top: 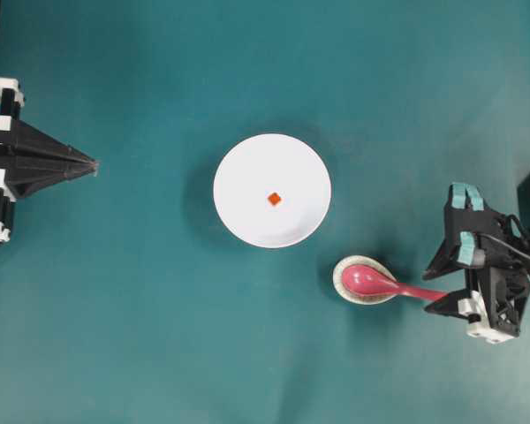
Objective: Grip the spoon and scoop the red block from the bowl with right arm.
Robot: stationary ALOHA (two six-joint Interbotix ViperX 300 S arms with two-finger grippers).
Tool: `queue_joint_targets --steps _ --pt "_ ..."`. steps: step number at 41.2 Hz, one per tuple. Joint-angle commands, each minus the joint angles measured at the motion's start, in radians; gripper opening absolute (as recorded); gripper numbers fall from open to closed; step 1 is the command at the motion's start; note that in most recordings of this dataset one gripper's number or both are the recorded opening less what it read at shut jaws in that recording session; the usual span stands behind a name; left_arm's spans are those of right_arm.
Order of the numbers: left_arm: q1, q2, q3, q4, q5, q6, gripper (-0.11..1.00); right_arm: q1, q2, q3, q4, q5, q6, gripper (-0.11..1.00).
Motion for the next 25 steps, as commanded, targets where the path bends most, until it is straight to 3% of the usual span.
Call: queue_joint_targets --steps 1,8,13,21,25 --pt "0.0 0.002 -0.025 0.002 -0.002 -0.002 0.0 0.011 -0.003 -0.003 0.002 -0.029 0.014 0.61" --pt "0.0 0.002 -0.025 0.002 -0.002 -0.002 0.0 0.003 -0.003 -0.006 0.012 -0.06 0.015 0.61" --pt "0.0 0.002 -0.025 0.0 -0.002 -0.002 0.0 -0.038 -0.002 -0.008 -0.003 -0.155 0.015 0.61" --pt "0.0 0.002 -0.026 0.0 -0.002 -0.002 0.0 -0.175 -0.005 -0.009 -0.058 -0.472 -0.021 0.61" --pt "0.002 0.002 -0.026 0.0 -0.002 -0.002 0.0 -0.242 -0.009 -0.014 -0.06 -0.655 -0.097 0.61"
